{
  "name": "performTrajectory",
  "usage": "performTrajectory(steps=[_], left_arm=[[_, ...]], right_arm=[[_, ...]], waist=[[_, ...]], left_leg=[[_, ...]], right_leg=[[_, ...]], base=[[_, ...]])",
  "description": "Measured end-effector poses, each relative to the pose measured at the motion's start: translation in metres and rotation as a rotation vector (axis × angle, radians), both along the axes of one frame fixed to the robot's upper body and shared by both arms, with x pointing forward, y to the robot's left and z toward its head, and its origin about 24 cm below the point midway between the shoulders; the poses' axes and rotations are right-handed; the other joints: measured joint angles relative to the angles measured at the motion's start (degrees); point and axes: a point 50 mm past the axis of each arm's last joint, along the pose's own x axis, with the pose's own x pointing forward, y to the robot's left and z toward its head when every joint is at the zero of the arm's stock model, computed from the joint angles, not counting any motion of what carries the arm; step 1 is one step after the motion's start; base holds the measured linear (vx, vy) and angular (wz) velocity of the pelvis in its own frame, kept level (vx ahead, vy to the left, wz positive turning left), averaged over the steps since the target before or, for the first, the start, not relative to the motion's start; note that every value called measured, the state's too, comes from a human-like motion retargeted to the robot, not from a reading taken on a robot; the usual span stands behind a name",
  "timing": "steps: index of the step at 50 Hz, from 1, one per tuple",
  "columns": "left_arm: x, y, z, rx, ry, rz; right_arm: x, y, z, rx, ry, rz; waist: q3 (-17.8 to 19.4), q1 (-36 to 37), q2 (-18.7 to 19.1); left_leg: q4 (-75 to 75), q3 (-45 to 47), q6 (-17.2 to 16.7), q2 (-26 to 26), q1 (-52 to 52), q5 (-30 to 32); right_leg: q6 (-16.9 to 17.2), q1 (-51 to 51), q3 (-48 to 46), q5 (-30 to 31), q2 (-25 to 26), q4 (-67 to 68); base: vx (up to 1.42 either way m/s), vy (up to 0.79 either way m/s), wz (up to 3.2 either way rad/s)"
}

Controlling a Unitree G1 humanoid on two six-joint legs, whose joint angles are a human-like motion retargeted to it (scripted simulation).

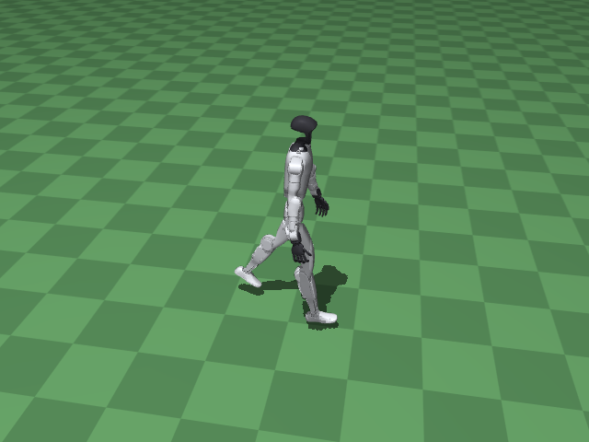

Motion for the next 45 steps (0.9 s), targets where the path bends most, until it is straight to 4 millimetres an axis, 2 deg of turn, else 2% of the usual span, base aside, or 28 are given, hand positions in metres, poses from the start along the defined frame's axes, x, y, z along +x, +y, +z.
performTrajectory(steps=[5, 8, 10, 13, 15, 18, 20, 23, 28, 30, 33, 36, 38, 40, 42, 43, 45], left_arm=[[-0.014, 0.000, -0.004, 0.013, 0.068, -0.054], [-0.024, 0.002, -0.006, -0.004, 0.110, -0.049], [-0.029, 0.003, -0.007, -0.022, 0.128, -0.039], [-0.032, 0.004, -0.007, -0.050, 0.132, -0.019], [-0.035, 0.003, -0.008, -0.067, 0.135, -0.008], [-0.035, 0.002, -0.008, -0.082, 0.130, 0.006], [-0.032, 0.001, -0.008, -0.083, 0.116, 0.011], [-0.028, -0.002, -0.008, -0.074, 0.073, 0.017], [-0.022, -0.005, -0.006, -0.058, -0.002, 0.041], [-0.021, -0.006, -0.006, -0.050, -0.019, 0.037], [-0.022, -0.007, -0.006, -0.048, -0.051, 0.037], [-0.019, -0.007, -0.004, -0.094, -0.092, 0.108], [-0.017, -0.005, -0.003, -0.064, -0.089, 0.045], [-0.018, -0.004, -0.003, -0.093, -0.093, 0.109], [-0.019, -0.003, -0.003, -0.052, -0.073, 0.041], [-0.021, -0.002, -0.003, -0.081, -0.076, 0.106], [-0.021, 0.000, -0.002, -0.076, -0.094, 0.109]], right_arm=[[-0.003, -0.002, 0.000, -0.008, -0.003, -0.030], [-0.010, 0.003, -0.003, 0.000, 0.031, -0.007], [-0.012, 0.006, -0.004, 0.007, 0.044, 0.013], [-0.005, 0.010, -0.004, 0.019, 0.037, 0.046], [0.000, 0.011, -0.004, 0.022, 0.025, 0.073], [0.015, 0.014, -0.002, 0.020, -0.007, 0.113], [0.029, 0.014, 0.002, 0.011, -0.040, 0.132], [0.045, 0.015, 0.006, -0.010, -0.100, 0.145], [0.062, 0.016, 0.012, -0.036, -0.181, 0.137], [0.065, 0.017, 0.013, -0.037, -0.205, 0.132], [0.064, 0.021, 0.013, -0.037, -0.228, 0.132], [0.059, 0.023, 0.010, -0.058, -0.184, 0.186], [0.062, 0.027, 0.010, -0.041, -0.220, 0.169], [0.055, 0.028, 0.007, -0.048, -0.154, 0.224], [0.057, 0.031, 0.007, -0.026, -0.185, 0.205], [0.051, 0.031, 0.005, -0.036, -0.130, 0.248], [0.052, 0.033, 0.005, -0.042, -0.140, 0.246]], waist=[[-0.15, 1.52, -2.42], [-0.74, 3.31, -5.08], [-1.63, 4.60, -6.60], [-2.58, 6.89, -8.24], [-2.80, 8.45, -9.37], [-2.59, 11.10, -9.99], [-1.76, 13.36, -9.72], [-0.26, 16.30, -8.26], [2.38, 19.67, -5.22], [3.15, 20.32, -4.19], [3.77, 20.39, -3.63], [4.25, 20.11, -3.22], [3.95, 19.64, -3.16], [3.77, 19.54, -2.81], [3.06, 19.34, -2.69], [2.99, 19.57, -2.46], [2.26, 19.51, -2.58]], left_leg=[[9.24, 2.25, -2.09, -2.65, -1.64, 6.83], [22.01, 6.04, -2.83, -5.54, -7.76, 8.24], [31.48, 9.24, -2.12, -6.94, -14.01, 5.70], [40.08, 15.94, 1.53, -6.66, -22.50, -3.76], [40.60, 20.96, 4.44, -5.82, -26.01, -10.62], [34.53, 27.04, 6.77, -4.35, -29.48, -17.11], [27.25, 29.31, 7.11, -3.79, -30.81, -17.59], [15.24, 29.39, 6.69, -2.15, -31.81, -14.24], [-2.32, 28.80, 6.13, 0.96, -33.48, -4.50], [-7.83, 28.96, 5.67, 1.74, -34.40, -1.22], [-8.26, 30.14, 5.41, 2.55, -38.58, -2.58], [-8.26, 33.23, 4.17, 3.19, -41.79, -4.81], [-8.26, 35.14, 4.92, 3.64, -43.41, -5.64], [-8.26, 37.05, 3.84, 4.17, -43.90, -6.07], [-8.26, 37.18, 4.96, 4.58, -43.91, -6.67], [-8.26, 37.24, 4.03, 4.84, -43.27, -7.21], [-8.26, 36.21, 6.16, 4.92, -42.18, -7.72]], right_leg=[[-1.58, 5.34, 1.75, -0.79, -0.56, 0.03], [-1.86, 7.81, 3.49, -3.11, -1.92, 1.39], [-1.67, 8.52, 4.77, -4.25, -2.62, 2.13], [-0.75, 9.37, 6.82, -5.48, -3.02, 2.59], [0.06, 10.53, 8.33, -6.25, -3.47, 2.70], [1.05, 12.07, 10.87, -7.14, -3.18, 2.89], [1.44, 13.13, 13.08, -7.66, -2.46, 3.17], [1.87, 14.73, 16.20, -9.52, 0.02, 5.71], [1.95, 18.31, 20.39, -12.96, 3.42, 9.45], [1.95, 19.93, 21.61, -14.15, 4.02, 10.38], [1.95, 22.65, 22.49, -15.59, 3.82, 10.71], [1.95, 25.10, 22.86, -16.90, 3.47, 10.59], [1.95, 26.11, 23.12, -17.50, 3.50, 10.55], [1.95, 27.40, 23.86, -18.29, 3.32, 10.47], [1.95, 28.05, 24.49, -18.73, 3.35, 10.53], [1.95, 28.71, 25.09, -19.08, 3.24, 10.49], [1.95, 29.32, 25.91, -19.31, 3.12, 10.49]], base=[[0.58, -0.25, -0.24], [0.53, -0.23, -0.42], [0.47, -0.18, -0.48], [0.44, -0.14, -0.64], [0.42, -0.10, -0.78], [0.39, -0.06, -0.94], [0.36, -0.02, -1.12], [0.34, -0.07, -1.10], [0.32, 0.01, -0.86], [0.31, 0.08, -0.60], [0.30, 0.08, -0.37], [0.31, 0.09, -0.18], [0.31, 0.07, -0.13], [0.33, 0.12, -0.25], [0.34, 0.13, -0.37], [0.36, 0.15, -0.48], [0.36, 0.13, -0.44]])
